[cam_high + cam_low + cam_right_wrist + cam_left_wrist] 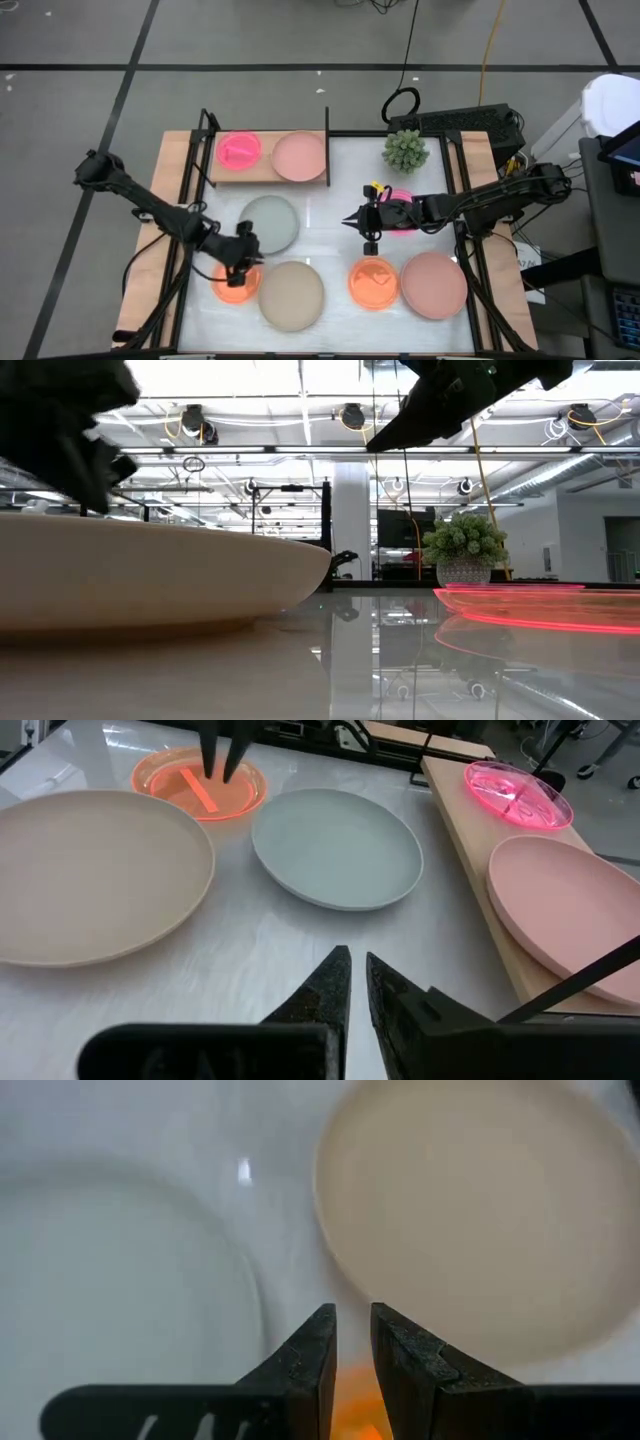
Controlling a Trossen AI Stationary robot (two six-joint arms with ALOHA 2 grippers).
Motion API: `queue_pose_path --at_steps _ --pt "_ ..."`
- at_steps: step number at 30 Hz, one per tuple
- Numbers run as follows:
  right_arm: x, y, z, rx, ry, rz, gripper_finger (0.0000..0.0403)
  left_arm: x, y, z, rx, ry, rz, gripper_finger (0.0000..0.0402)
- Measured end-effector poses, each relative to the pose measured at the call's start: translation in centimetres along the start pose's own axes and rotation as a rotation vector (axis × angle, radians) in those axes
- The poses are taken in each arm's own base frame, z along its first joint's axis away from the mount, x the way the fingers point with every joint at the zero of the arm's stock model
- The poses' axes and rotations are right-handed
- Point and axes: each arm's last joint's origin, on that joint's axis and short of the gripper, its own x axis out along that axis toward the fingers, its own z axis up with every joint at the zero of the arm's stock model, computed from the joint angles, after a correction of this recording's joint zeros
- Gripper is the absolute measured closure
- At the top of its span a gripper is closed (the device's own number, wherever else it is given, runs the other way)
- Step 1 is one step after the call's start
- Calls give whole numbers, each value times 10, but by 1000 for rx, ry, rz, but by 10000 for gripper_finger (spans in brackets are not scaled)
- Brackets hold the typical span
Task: Place and stack plates onto a shelf
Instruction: Stack the left orange plate on top of the pink plate on the shelf
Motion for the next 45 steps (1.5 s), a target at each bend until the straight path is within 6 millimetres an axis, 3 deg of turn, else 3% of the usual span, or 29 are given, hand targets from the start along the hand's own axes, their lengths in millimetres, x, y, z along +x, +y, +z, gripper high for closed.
queue_pose_path --at_steps 7,13,19,22,31,41,45 --pt "0 0 0 -2 3 1 383 -6 -12 -26 -91 172 33 329" --pt "0 1 -1 -7 5 31 383 -14 -4 -47 -224 367 166 329" --pt "0 1 -1 -7 5 31 383 -17 0 -52 -272 421 235 327" --pt "0 1 0 -7 5 32 383 -18 2 -54 -301 440 262 302" --pt "0 1 -2 -13 25 34 383 -19 4 -56 -301 441 306 170" --pt "0 1 -5 -13 47 36 383 -18 3 -54 -349 408 306 158" --pt "0 1 -5 -13 48 36 383 -13 8 -62 -409 391 344 158"
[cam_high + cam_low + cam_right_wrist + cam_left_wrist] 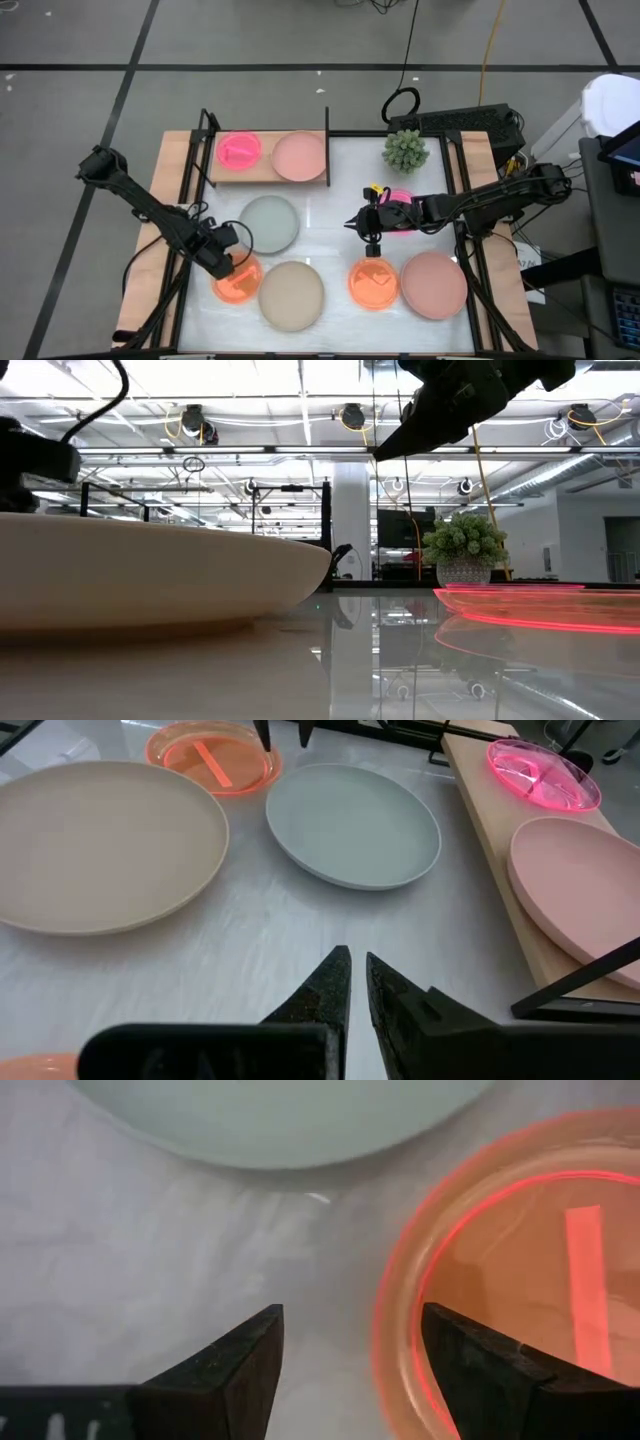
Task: Place and stack plates onto a shelf
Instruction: Stack the left orange plate on top of the pink plate on the shelf
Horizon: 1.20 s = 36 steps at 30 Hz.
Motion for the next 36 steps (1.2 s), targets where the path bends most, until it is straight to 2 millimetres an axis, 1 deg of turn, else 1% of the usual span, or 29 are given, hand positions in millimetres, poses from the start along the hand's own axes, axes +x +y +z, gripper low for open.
queue_pose_path --at_steps 4,10,13,20,23,27,31,36 --pt "0 0 0 0 0 0 383 11 -1 -3 -17 2 -69 158" --pt "0 0 0 0 0 -5 383 21 3 -8 -29 -2 -87 161" --pt "0 0 0 -1 -1 -5 383 23 4 -9 -32 1 -85 185" --pt "0 0 0 -2 0 -7 383 23 5 -9 -27 4 -76 267" --pt "0 0 0 -2 0 -7 383 22 5 -9 -17 5 -82 290" --pt "0 0 0 -2 0 -8 383 18 6 -9 -15 4 -121 307" --pt "0 0 0 -2 -1 -8 383 13 7 -9 -21 2 -171 310" --pt "0 0 0 -2 -1 -9 383 11 8 -9 -23 -13 -171 312"
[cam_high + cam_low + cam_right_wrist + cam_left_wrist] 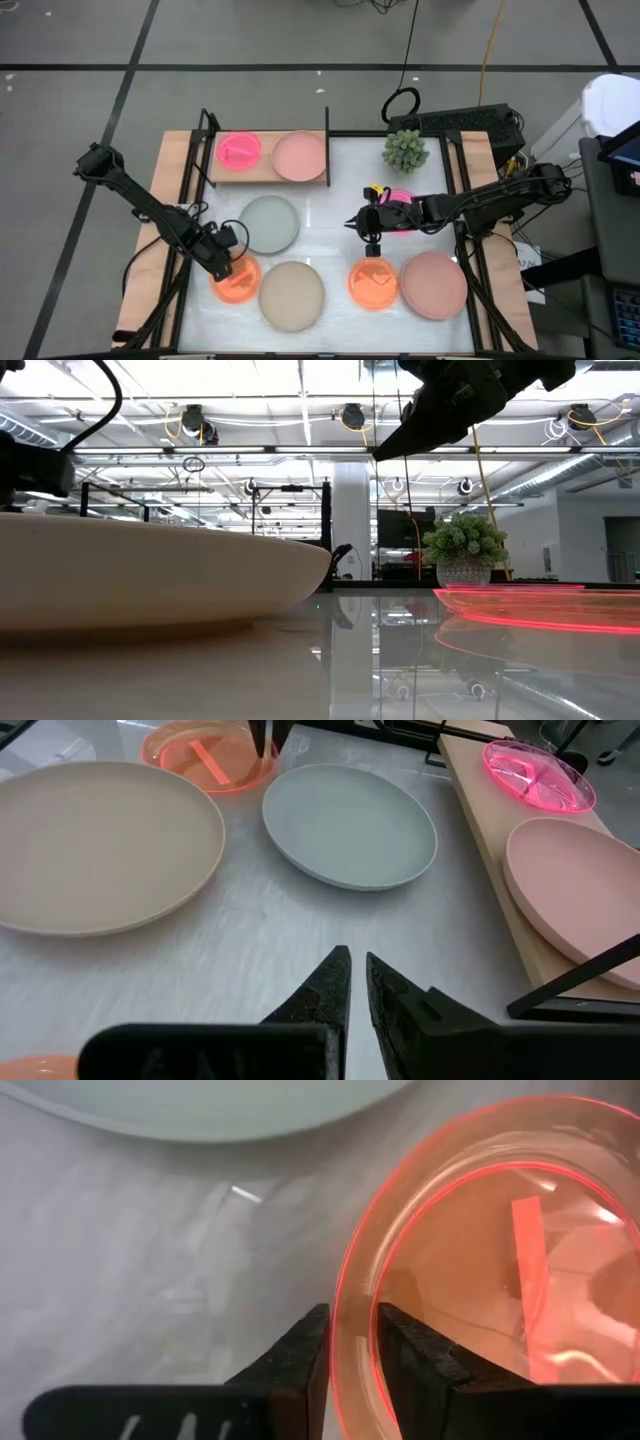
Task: Place and stack plates onto a shelf
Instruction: Stack the left orange plate on top of the pink plate on the shelf
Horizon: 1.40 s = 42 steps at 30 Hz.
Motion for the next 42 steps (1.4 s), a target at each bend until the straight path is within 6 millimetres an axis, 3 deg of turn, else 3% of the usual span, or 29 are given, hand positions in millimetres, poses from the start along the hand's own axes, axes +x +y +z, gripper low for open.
queue_pose_path --at_steps 9,22,27,33,42 --pt "0 0 0 -4 0 0 383 0 0 0 1 -9 4 392" --pt "0 0 0 -4 0 0 383 -6 -2 2 46 -25 -42 394" --pt "0 0 0 -4 0 0 383 -29 -3 8 60 -64 -80 394" --pt "0 0 0 -7 -1 -1 383 -61 7 15 46 -131 26 394" --pt "0 0 1 -21 -7 -2 383 -93 18 34 45 -272 198 394"
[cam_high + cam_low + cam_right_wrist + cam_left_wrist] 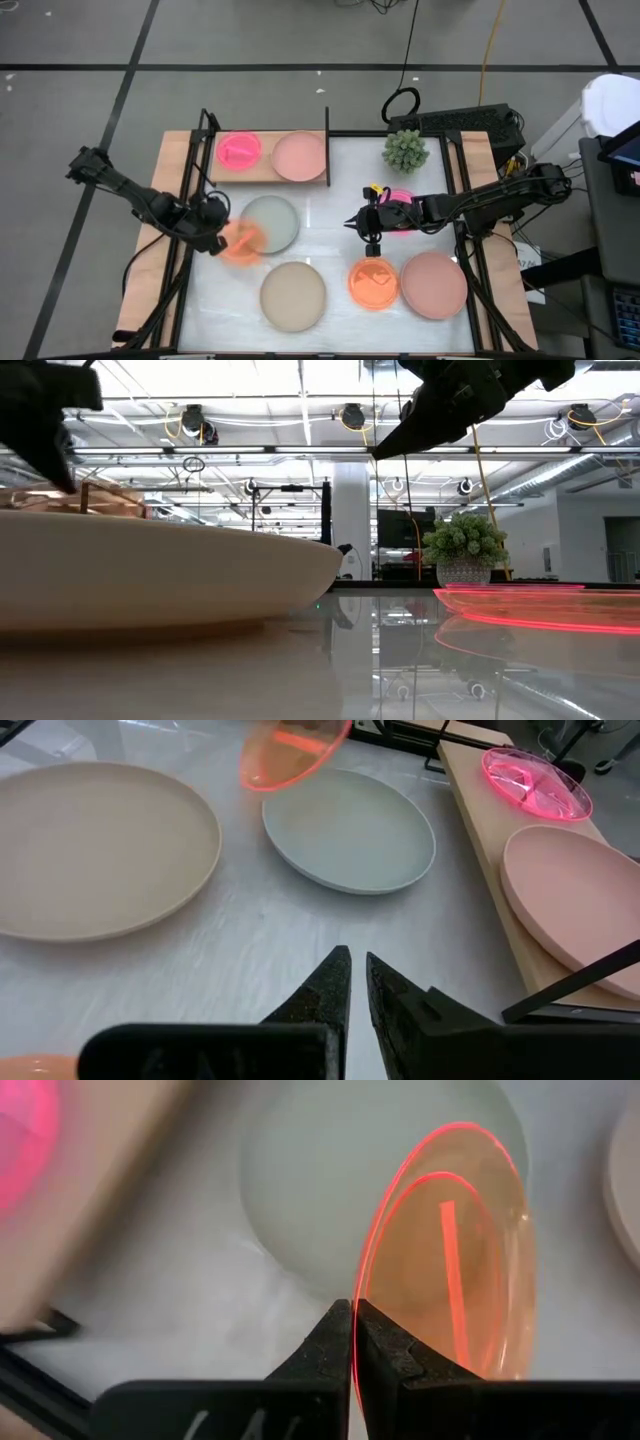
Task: Place and stack plates onto a shelf
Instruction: Stack the left orange plate on top of the pink plate on the shelf
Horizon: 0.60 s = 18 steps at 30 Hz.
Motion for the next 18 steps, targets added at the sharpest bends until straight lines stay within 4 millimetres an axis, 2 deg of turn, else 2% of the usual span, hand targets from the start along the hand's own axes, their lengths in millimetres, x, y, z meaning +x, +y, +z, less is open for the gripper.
queue_pose_path --at_steps 10,18 --pt "0 0 0 -11 0 -1 383 -27 23 44 -34 -204 210 394" --pt "0 0 0 -18 0 0 383 -36 45 70 -71 -405 539 394"
